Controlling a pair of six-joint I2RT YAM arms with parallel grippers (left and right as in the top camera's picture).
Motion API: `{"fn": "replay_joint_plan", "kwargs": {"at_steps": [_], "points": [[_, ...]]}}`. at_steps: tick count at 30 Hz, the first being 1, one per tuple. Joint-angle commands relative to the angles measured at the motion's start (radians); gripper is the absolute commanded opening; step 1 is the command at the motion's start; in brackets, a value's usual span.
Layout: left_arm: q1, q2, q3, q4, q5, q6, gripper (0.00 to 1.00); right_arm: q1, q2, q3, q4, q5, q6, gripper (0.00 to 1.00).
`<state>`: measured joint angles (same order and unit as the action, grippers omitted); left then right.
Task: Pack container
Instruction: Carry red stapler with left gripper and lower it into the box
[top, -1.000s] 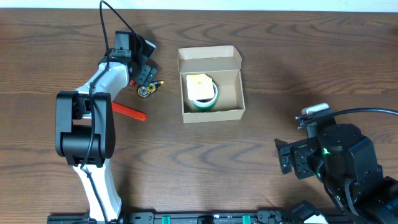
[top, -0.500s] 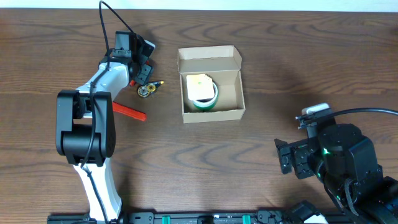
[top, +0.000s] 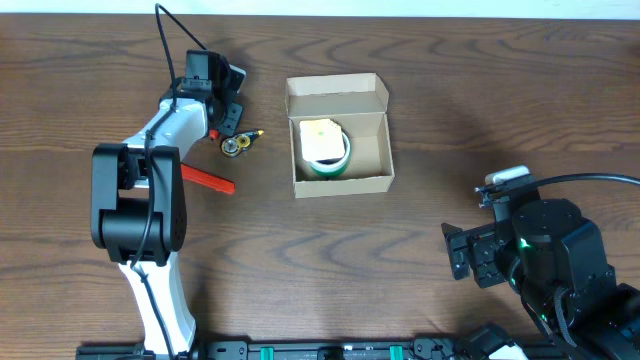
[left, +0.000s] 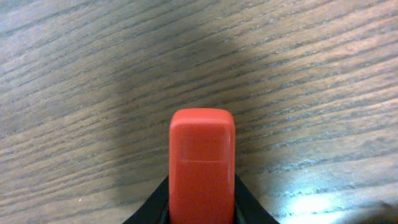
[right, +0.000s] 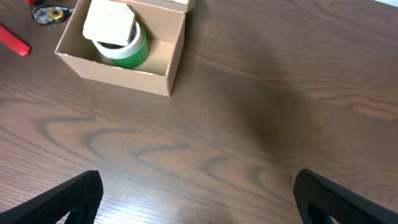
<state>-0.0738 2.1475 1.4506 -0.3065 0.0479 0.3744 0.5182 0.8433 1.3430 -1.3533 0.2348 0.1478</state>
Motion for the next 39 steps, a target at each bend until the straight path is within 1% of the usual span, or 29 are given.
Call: {"fn": "replay_joint_plan", "kwargs": {"at_steps": [1,2,4,7,11,13,16,19,20,24,27,29,31,35,39], "points": [[0.002,-0.008,0.075,-0.043,-0.018,-0.064,0.17,-0.007,0.0,-0.002,-0.001,0.0,-0.014,0.99],[0.002,-0.021,0.094,-0.063,-0.023,-0.074,0.14,-0.007,0.0,-0.002,-0.001,0.0,-0.014,0.99],[0.001,-0.054,0.143,-0.11,-0.031,-0.095,0.06,-0.007,0.0,-0.002,-0.001,0.0,-0.014,0.99],[-0.002,-0.132,0.212,-0.187,-0.03,-0.167,0.06,-0.007,0.0,-0.002,-0.001,0.0,-0.014,0.99],[-0.029,-0.252,0.249,-0.266,-0.028,-0.279,0.06,-0.007,0.0,-0.002,-0.001,0.0,-0.014,0.99],[-0.063,-0.323,0.249,-0.303,-0.021,-0.329,0.06,-0.007,0.0,-0.002,-0.001,0.0,-0.014,0.99],[-0.148,-0.426,0.249,-0.363,-0.022,-0.389,0.06,-0.007,0.0,-0.002,-0.001,0.0,-0.014,0.99],[-0.258,-0.494,0.249,-0.395,-0.023,-0.474,0.06,-0.007,0.0,-0.002,-0.001,0.0,-0.014,0.99],[-0.298,-0.507,0.249,-0.402,-0.023,-0.52,0.06,-0.007,0.0,-0.002,-0.001,0.0,-0.014,0.99],[-0.452,-0.493,0.245,-0.424,-0.057,-0.711,0.06,-0.007,0.0,-0.002,-0.001,0.0,-0.014,0.99],[-0.539,-0.446,0.229,-0.422,-0.069,-0.823,0.06,-0.007,0.0,-0.002,-0.001,0.0,-0.014,0.99],[-0.591,-0.4,0.22,-0.418,-0.109,-0.893,0.06,-0.007,0.0,-0.002,-0.001,0.0,-0.014,0.99],[-0.627,-0.356,0.22,-0.413,-0.148,-0.941,0.06,-0.007,0.0,-0.002,-0.001,0.0,-0.014,0.99],[-0.687,-0.27,0.22,-0.34,-0.156,-0.969,0.06,-0.007,0.0,-0.002,-0.001,0.0,-0.014,0.99],[-0.722,-0.207,0.22,-0.301,-0.201,-1.038,0.06,-0.007,0.0,-0.002,-0.001,0.0,-0.014,0.99]]}}
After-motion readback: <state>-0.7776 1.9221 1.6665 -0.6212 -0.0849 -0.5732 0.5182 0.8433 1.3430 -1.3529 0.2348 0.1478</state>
